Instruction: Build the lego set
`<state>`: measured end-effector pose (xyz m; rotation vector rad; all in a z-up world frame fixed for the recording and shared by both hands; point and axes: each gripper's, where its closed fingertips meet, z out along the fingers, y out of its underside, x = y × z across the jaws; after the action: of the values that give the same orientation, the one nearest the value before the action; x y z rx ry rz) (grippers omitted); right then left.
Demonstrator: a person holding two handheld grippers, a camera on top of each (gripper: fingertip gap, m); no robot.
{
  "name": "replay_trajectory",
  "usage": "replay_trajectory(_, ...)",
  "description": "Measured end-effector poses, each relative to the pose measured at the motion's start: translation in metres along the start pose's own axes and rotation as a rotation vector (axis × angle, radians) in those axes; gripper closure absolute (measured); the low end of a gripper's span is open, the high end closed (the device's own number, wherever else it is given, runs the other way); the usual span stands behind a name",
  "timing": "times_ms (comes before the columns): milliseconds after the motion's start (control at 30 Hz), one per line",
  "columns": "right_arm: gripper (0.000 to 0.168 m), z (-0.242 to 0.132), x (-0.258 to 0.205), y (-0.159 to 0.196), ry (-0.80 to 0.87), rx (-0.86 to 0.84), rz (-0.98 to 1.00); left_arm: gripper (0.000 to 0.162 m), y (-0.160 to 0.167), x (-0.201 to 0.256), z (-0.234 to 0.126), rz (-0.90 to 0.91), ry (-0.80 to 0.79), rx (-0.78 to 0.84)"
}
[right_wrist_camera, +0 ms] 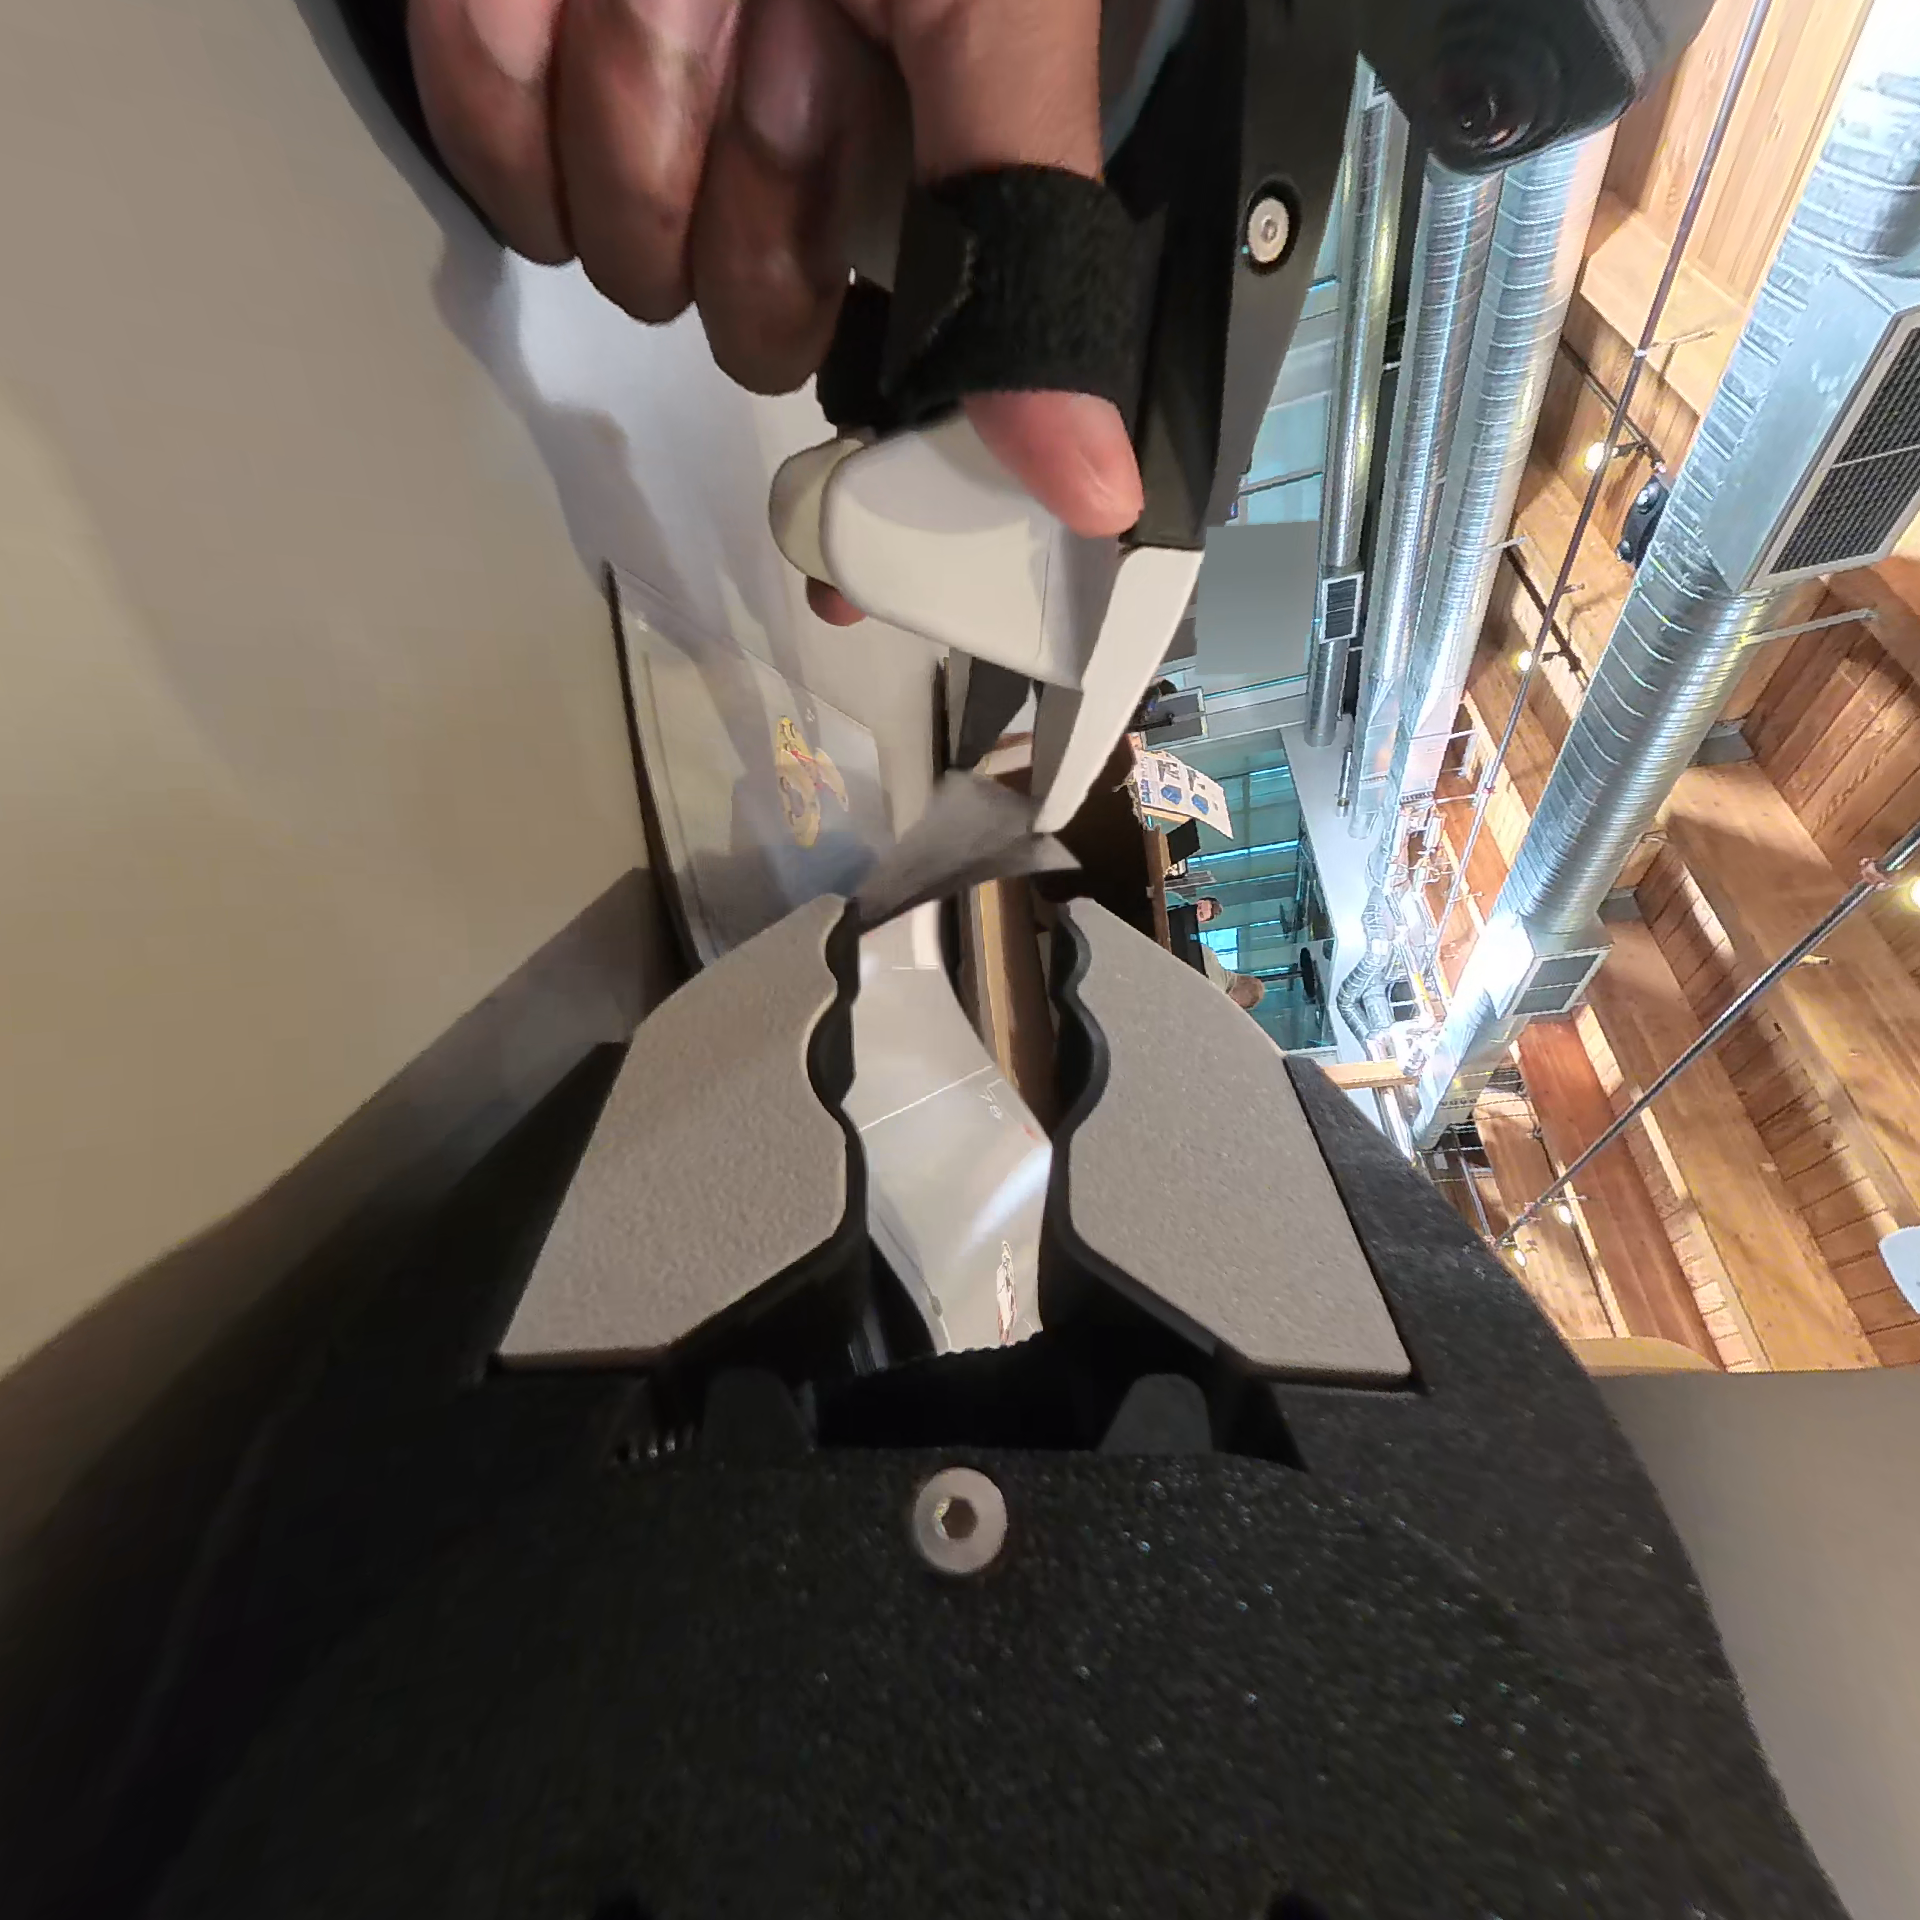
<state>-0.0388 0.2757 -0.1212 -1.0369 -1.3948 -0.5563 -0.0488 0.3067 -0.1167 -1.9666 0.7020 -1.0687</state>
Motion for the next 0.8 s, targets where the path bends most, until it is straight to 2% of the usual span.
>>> replay_trajectory(33, 0.133, 0.0, 0.0, 0.0, 0.0, -0.002, 0.001, 0.123, 0.001, 0.0, 0.0, -0.001, 0.002, -0.004)
replay_trajectory(800, 0.132, -0.004, 0.005, -0.007, 0.029, 0.04, -0.014, 0.128, 0.014, 0.0, 0.003, 0.031, -0.025, -0.101)
